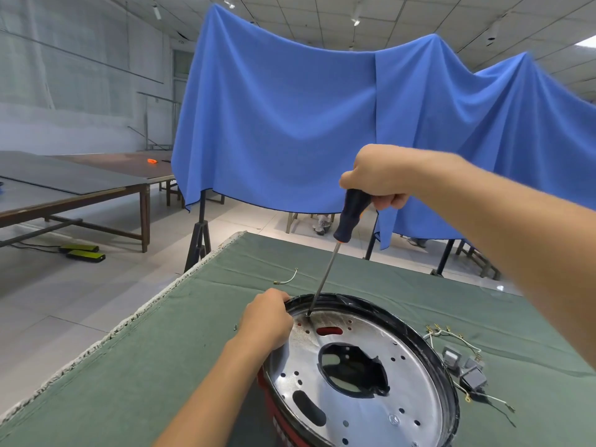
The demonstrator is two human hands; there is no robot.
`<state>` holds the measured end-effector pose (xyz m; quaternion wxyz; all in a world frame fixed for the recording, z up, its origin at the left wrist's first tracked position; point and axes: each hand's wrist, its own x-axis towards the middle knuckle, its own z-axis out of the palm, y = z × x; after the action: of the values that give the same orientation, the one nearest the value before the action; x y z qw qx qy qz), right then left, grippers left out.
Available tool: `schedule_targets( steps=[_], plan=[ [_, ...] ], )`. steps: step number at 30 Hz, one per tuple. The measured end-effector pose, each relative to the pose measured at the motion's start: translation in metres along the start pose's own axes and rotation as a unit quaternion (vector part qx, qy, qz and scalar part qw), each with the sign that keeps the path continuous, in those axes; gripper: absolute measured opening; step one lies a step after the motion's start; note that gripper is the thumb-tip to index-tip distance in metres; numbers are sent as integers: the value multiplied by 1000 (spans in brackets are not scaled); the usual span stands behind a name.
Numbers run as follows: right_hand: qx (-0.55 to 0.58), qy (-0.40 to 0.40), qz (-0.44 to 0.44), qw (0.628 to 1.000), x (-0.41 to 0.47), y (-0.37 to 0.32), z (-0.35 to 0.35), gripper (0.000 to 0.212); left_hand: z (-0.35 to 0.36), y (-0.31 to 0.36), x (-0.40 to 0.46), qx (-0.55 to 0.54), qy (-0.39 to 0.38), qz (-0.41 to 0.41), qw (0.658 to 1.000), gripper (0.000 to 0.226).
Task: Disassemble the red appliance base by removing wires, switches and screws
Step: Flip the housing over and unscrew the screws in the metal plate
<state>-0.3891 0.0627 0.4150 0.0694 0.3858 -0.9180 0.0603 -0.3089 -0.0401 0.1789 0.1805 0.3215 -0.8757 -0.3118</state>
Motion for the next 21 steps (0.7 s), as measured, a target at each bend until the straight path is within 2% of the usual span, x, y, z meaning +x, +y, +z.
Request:
schedule_targets(
  steps=[2,4,5,7,9,11,13,15,16,19,21],
  plan=[
    [44,-86,-19,995,-6,0,-11,15,0,0,0,2,-1,0,1000,35],
    [44,-109,-20,993,-10,4,-13,17,0,0,1,1,-1,0,1000,36],
    [25,-95,-1,995,-10,6,-9,19,0,0,1,-2,0,0,1000,37],
    [-73,-22,56,996,-10,10,-1,39,0,0,0,-3,-1,2,1000,36],
    [-139,51,68,987,-9,10,6,46,0,0,-1,-3,-3,1,1000,34],
    [-97,64,42,992,-2,12,6,38,0,0,0,-6,-4,0,1000,34],
    [-10,2,16,1000,0,13,0,29,0,0,0,-6,-4,1,1000,35],
    [86,-64,0,994,-1,17,-5,9,-1,0,0,-5,-6,1,1000,34],
    [115,-79,0,990,-1,21,-5,8,-1,0,0,-5,-5,2,1000,34],
    [89,-68,46,993,0,36,1,25,-1,1,-1,-7,-5,1,1000,32],
    [105,-38,72,991,-2,42,8,44,-1,1,-2,-4,-5,2,1000,30]
  ],
)
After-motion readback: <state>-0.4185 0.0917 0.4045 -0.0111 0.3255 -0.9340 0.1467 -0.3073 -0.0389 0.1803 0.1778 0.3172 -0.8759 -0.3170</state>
